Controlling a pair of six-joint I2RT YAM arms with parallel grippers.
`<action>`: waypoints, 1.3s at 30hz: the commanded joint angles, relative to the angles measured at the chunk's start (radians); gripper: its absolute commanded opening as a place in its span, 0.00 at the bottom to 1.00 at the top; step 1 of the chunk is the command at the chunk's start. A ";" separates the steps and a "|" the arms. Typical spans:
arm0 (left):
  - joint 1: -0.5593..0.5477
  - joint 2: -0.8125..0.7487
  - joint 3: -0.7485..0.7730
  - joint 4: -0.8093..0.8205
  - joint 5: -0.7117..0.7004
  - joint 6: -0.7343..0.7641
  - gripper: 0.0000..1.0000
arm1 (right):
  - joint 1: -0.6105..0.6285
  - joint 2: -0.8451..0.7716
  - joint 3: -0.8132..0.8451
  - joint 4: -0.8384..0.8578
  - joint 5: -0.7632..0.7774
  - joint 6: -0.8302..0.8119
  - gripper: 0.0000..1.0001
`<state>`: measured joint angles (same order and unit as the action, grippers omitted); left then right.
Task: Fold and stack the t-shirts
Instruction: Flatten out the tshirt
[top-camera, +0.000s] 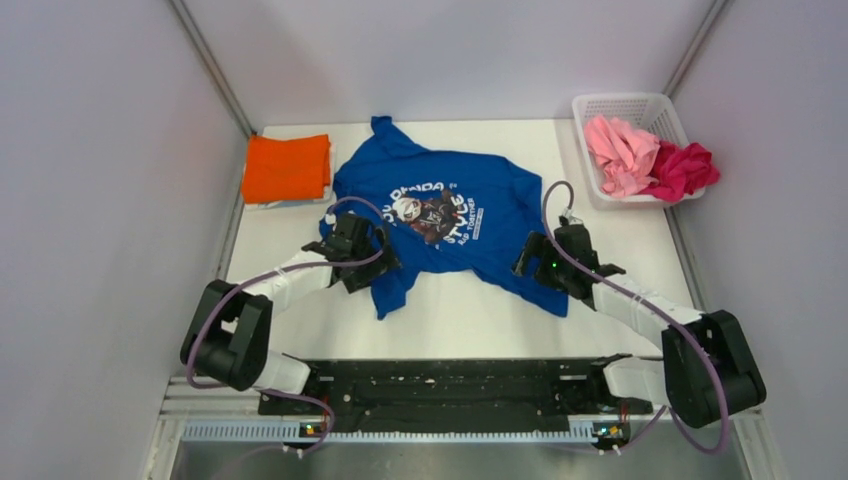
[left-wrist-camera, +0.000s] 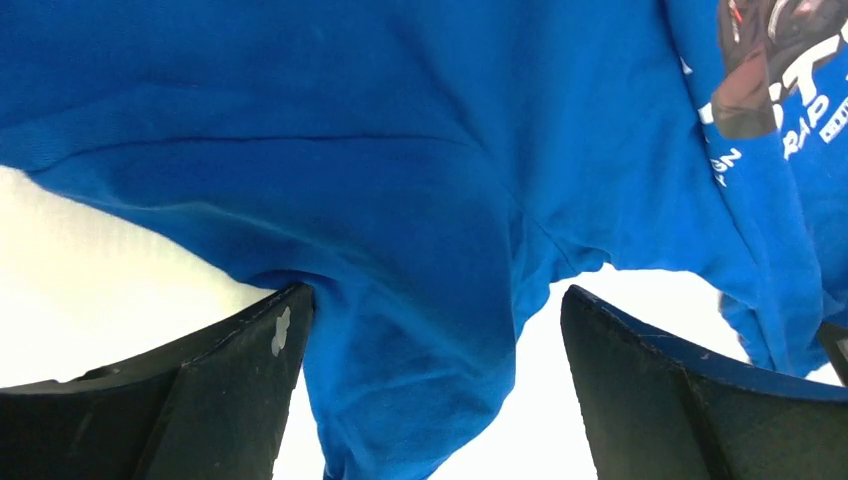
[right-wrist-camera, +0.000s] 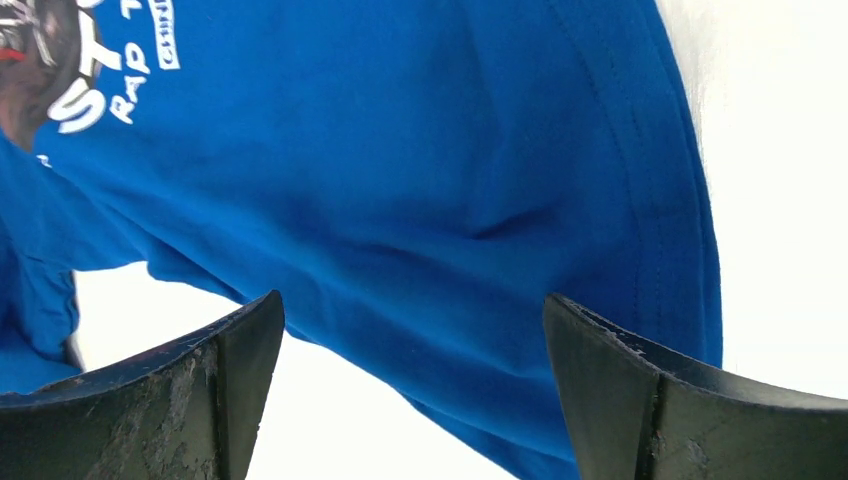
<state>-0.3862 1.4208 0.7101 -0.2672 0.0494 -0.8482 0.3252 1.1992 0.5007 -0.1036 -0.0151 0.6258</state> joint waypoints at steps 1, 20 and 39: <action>0.003 0.022 0.028 -0.118 -0.176 -0.002 0.99 | 0.005 0.045 0.000 0.049 -0.015 0.015 0.99; 0.181 -0.078 0.137 -0.284 -0.238 0.105 0.99 | 0.006 0.051 0.003 0.006 0.038 0.001 0.99; -0.080 -0.205 0.027 -0.608 -0.304 0.024 0.68 | 0.055 -0.008 0.013 0.003 0.012 -0.043 0.98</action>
<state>-0.4526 1.1435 0.7246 -0.8116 -0.1600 -0.7856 0.3714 1.2247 0.4984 -0.0986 -0.0021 0.5964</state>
